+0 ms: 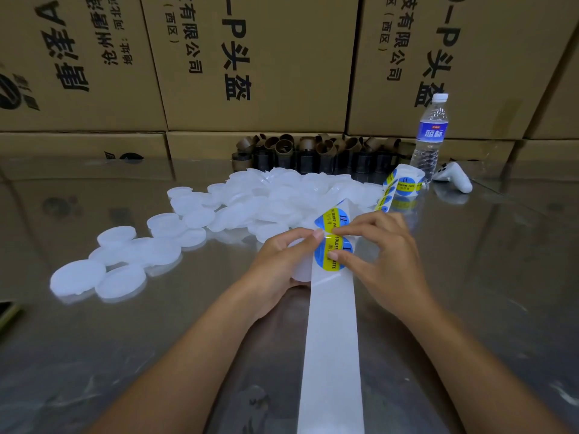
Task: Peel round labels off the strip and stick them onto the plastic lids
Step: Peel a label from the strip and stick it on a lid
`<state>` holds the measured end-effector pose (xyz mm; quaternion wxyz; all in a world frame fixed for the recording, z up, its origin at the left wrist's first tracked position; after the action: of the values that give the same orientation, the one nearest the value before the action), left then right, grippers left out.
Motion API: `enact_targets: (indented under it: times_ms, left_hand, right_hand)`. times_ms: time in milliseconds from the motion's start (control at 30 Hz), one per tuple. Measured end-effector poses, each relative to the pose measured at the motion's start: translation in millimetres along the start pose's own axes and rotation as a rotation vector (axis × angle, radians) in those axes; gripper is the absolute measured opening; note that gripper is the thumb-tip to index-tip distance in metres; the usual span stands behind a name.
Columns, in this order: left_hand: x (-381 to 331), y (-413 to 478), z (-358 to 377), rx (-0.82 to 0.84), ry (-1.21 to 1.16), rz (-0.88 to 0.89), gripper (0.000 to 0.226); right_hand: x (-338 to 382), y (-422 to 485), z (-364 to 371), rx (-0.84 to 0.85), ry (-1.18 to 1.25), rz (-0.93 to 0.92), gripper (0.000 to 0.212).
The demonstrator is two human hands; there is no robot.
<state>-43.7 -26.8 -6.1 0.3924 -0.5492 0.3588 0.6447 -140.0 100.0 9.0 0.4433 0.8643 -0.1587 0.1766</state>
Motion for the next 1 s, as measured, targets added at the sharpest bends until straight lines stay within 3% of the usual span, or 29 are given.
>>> enact_targets:
  times_ms: [233,367,533,633,833,1000]
  left_hand:
    - [-1.1,2.1,0.2,-0.087,-0.001,0.013,0.018]
    - [-1.4,3.8,-2.1,-0.183,0.05,0.025,0.021]
    - [-0.3,5.2,-2.4,-0.24,0.091,0.033,0.025]
    - [-0.3,4.8,-0.9,-0.25,0.096,0.037,0.025]
    - [-0.9,4.8,-0.3,-0.246,0.096,0.04,0.023]
    - [-1.1,7.2,-2.9,-0.249,0.079,0.023,0.019]
  right_hand:
    - [5.7,-1.2,2.4,0.036,0.024,-0.033,0.022]
    - [13.2,-2.0,3.5,0.12,0.214,0.101,0.009]
    - [13.3,1.7,2.4,0.092,0.45,0.302,0.043]
    - [12.2,4.8,-1.1,0.036,0.58,0.373,0.05]
    - [16.1,2.9,1.5,0.134,0.576,0.325,0.021]
    - [11.3,3.3,3.2,0.148,0.559,0.332,0.029]
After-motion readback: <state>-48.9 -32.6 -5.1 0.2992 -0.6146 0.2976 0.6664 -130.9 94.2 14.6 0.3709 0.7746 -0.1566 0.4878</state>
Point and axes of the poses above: each hand's wrist, its own y-axis towards the middle knuckle, its own z-axis out of the palm, x = y × z, the point moved 2 cm from there along y, towards the middle knuckle, and after that the axes turned 2 degrees about x, right-handed, at the moved point
